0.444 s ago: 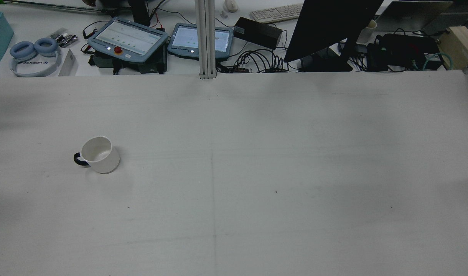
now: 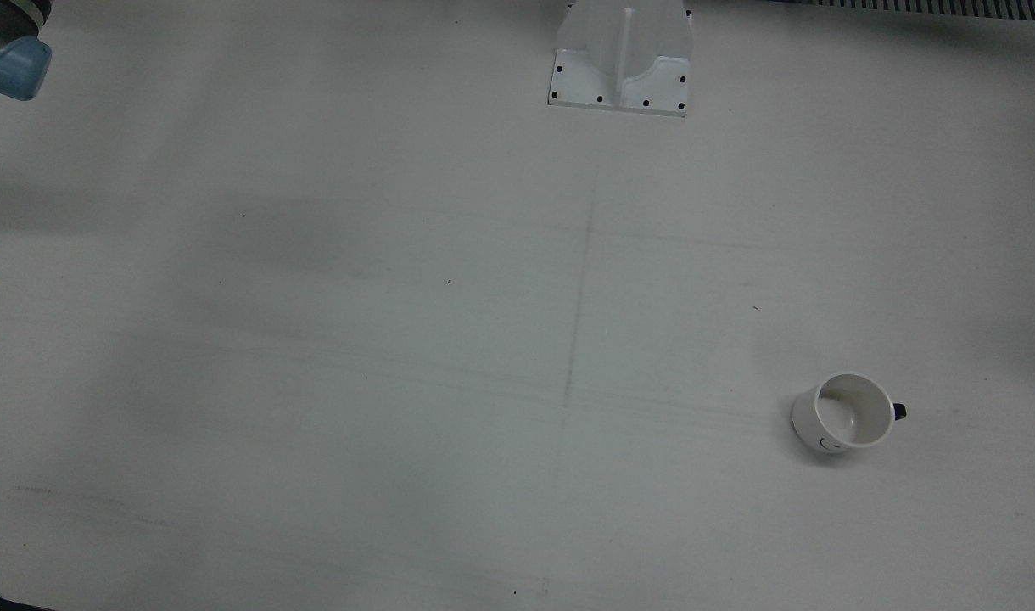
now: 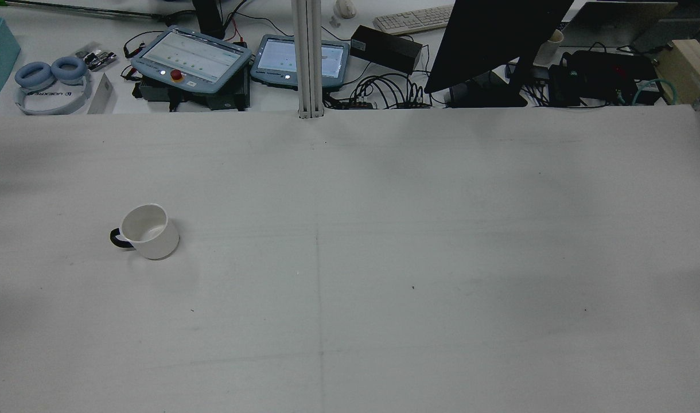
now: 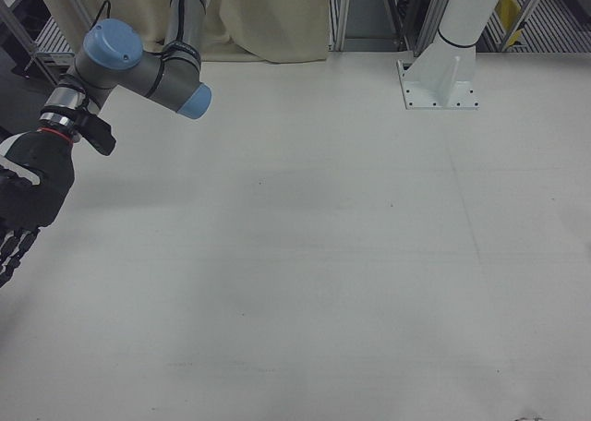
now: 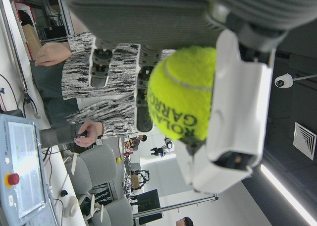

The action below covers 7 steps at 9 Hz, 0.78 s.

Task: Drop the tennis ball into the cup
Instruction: 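Move the left hand holding the tennis ball over the white mug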

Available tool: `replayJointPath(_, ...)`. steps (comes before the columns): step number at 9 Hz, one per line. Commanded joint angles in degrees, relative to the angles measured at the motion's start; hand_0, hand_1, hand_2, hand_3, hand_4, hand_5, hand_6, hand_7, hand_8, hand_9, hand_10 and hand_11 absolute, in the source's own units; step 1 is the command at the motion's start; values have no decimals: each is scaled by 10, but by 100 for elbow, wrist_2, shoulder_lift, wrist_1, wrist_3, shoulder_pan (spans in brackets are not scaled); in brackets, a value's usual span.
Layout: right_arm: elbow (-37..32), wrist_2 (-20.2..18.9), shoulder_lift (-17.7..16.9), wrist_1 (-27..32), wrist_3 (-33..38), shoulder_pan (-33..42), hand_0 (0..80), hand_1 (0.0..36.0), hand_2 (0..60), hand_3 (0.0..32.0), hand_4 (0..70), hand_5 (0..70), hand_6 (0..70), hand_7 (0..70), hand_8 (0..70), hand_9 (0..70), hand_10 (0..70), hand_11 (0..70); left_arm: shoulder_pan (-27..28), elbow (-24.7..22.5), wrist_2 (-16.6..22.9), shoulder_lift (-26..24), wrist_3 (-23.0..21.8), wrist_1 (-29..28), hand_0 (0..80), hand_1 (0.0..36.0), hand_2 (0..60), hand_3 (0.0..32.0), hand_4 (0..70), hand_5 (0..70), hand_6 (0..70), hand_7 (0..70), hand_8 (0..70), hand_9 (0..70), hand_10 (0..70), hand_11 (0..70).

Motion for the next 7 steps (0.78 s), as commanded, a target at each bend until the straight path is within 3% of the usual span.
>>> replayJointPath(1,-18,-9,0,0,6,0,0,0,0,0,0,0,0,0,0,0,0,0,974,-792,6,-31,33,366,800,360,600,208,90,297,681,607,364,333,96,183)
replayJointPath(4,-26,0,0,0,15,0,0,0,0,0,0,0,0,0,0,0,0,0,2143,-803,-99,-31,522,307,800,360,598,250,10,324,700,535,384,317,90,176)
replayJointPath(5,-26,0,0,0,15,0,0,0,0,0,0,0,0,0,0,0,0,0,2617,-768,-299,-40,690,271,800,360,589,268,0,316,700,525,379,316,92,177)
replayJointPath(6,-26,0,0,0,15,0,0,0,0,0,0,0,0,0,0,0,0,0,2935,-724,-615,-31,709,245,800,360,562,272,0,293,645,542,364,319,91,177)
replayJointPath(7,-26,0,0,0,6,0,0,0,0,0,0,0,0,0,0,0,0,0,3069,-689,-653,-40,770,245,800,360,568,276,0,320,700,506,383,311,92,177)
